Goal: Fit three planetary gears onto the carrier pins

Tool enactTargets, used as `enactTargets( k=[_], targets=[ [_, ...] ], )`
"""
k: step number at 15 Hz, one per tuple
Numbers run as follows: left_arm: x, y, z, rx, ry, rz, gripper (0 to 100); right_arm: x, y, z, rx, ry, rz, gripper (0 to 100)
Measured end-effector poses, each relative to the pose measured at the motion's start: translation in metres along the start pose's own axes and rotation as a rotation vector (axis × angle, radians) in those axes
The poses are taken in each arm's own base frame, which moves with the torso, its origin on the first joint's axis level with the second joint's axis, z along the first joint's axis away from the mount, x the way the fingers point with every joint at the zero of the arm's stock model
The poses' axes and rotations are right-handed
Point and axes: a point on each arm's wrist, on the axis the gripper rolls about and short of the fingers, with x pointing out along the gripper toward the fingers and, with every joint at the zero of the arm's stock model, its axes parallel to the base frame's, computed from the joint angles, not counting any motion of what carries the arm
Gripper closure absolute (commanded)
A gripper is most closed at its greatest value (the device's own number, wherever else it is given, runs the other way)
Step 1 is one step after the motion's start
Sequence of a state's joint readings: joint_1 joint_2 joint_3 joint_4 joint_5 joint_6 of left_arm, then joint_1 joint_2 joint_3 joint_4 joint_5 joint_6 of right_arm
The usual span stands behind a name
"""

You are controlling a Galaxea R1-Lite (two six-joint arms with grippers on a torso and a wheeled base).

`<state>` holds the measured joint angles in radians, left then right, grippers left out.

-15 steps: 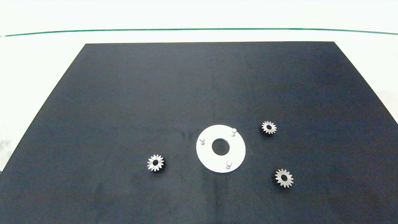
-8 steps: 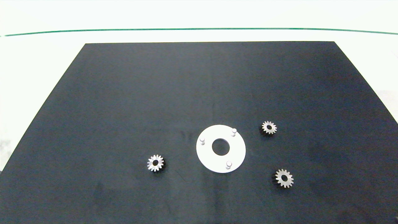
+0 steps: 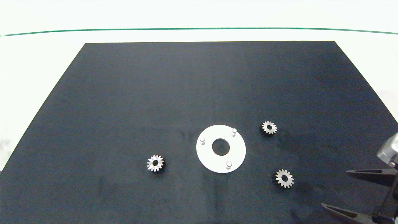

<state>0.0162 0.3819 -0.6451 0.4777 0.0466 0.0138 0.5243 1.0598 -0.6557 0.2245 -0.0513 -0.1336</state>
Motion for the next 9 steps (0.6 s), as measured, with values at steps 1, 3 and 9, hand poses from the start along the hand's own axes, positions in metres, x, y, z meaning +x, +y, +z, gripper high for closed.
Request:
enactTargets(
  k=[1,3,9],
  targets=[
    [0.0,0.0,0.0,-0.001,0.0,0.001,0,0.007,0.001,0.003,-0.008,0.018,0.01,0],
    [0.001,0.0,0.001,-0.003,0.004,0.003,0,0.019,0.004,0.008,-0.023,0.048,0.004,0],
    [0.0,0.0,0.004,-0.008,-0.002,0.005,0,0.045,0.009,0.016,-0.043,0.113,0.013,0]
  ],
)
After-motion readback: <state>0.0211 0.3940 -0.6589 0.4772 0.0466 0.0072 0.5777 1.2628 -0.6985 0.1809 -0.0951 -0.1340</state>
